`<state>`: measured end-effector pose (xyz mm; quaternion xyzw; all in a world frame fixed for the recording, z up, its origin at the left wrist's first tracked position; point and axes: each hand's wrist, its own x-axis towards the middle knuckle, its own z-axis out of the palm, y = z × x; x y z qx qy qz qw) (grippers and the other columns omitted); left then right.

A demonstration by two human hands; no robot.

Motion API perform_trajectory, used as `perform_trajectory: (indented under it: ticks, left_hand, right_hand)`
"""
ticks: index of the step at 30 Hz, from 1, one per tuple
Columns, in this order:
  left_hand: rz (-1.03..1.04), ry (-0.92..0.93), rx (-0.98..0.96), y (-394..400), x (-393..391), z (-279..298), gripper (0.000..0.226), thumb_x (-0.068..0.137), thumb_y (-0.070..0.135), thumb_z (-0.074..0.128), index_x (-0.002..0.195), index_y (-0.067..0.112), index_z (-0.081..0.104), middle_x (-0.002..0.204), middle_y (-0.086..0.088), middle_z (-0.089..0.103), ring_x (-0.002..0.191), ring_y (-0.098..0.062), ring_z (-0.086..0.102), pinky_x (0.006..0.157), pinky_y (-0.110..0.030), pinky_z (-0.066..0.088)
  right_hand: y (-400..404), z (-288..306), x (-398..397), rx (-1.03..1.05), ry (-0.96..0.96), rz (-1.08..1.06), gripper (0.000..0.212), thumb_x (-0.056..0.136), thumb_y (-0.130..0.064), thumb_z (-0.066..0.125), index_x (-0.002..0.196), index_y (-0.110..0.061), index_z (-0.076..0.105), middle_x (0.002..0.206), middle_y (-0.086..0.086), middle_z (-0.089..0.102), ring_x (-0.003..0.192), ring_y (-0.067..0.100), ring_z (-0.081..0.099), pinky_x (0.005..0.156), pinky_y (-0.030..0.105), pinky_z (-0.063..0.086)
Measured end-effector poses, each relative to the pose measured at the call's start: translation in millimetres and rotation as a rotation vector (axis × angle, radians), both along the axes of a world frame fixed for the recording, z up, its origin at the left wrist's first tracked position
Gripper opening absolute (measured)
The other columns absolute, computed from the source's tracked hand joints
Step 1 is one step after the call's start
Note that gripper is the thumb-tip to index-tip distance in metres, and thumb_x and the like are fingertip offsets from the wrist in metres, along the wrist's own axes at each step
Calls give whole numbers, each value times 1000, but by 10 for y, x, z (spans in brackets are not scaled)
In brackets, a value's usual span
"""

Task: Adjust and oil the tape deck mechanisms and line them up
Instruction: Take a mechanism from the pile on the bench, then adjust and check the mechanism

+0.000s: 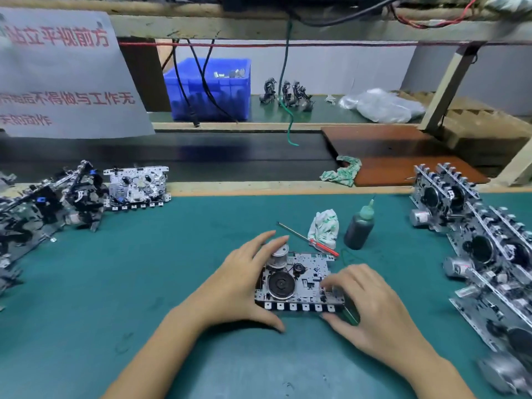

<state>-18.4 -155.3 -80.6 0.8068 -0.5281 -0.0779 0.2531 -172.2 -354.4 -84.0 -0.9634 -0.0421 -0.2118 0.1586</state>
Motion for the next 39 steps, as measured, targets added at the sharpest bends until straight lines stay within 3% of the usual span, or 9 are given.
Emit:
perform_trajectory:
  ticks: [5,9,12,16,19,23,27,32,39]
  left_hand:
    - [14,129,-95,-33,-12,-78,113,51,62,83,133,68,5,134,48,17,129,15,23,110,-15,21]
    - [34,196,-121,6,-44,-82,114,50,60,85,133,69,7,134,47,19,130,14,24,108,-10,21]
    - [50,201,-119,18,-62,-58,113,51,59,85,136,65,9,135,48,20,130,13,25,108,-11,21]
    - [62,147,-112,1,-93,-56,111,58,55,81,139,61,5,138,43,20,132,10,25,110,-16,24]
    - [85,134,-126,-22,-106,-61,106,62,48,78,138,63,7,139,41,22,132,9,27,110,-21,26]
    - [88,177,-118,-4,-85,-95,114,54,61,82,138,64,5,134,48,20,131,12,24,107,-8,20]
    - [108,230,-113,12,-61,-116,115,46,66,82,135,67,9,131,50,24,129,12,28,103,-4,23]
    - [97,237,-116,14,-46,-113,110,48,66,81,136,65,14,131,47,29,128,11,33,98,-1,25]
    - [86,226,-108,8,-46,-94,113,47,64,82,135,66,12,130,44,29,124,12,34,99,-3,26]
  right_hand:
    - [-88,-33,-19,160,134,-52,54,66,-44,67,115,-44,43,108,-25,46,103,-1,45,87,19,37]
    - [-164,-19,-25,261,201,-78,60,63,-46,72,114,-50,41,114,-31,42,109,-6,42,90,7,31]
    - [-143,4,-23,267,223,-70,53,66,-38,70,111,-49,44,103,-30,47,100,-6,46,86,8,34]
    - [-134,-13,-30,247,181,-89,60,66,-5,60,105,-49,48,94,-25,51,85,-6,48,75,14,41]
    - [-143,-35,-18,212,156,-185,60,67,2,60,103,-46,55,94,-22,54,85,-8,46,66,18,43]
    - [-137,-57,-18,166,127,-236,63,65,2,63,112,-38,55,91,-19,54,85,0,46,61,26,47]
    - [-177,-63,-7,133,103,-323,56,65,4,64,111,-29,58,91,-15,54,83,6,46,60,31,47]
    - [-157,-90,12,88,73,-320,44,66,6,65,102,-19,65,94,-6,57,92,14,44,73,28,39]
    - [-130,-85,21,144,58,-362,35,73,-2,68,103,-19,64,97,-3,56,98,19,49,81,36,46]
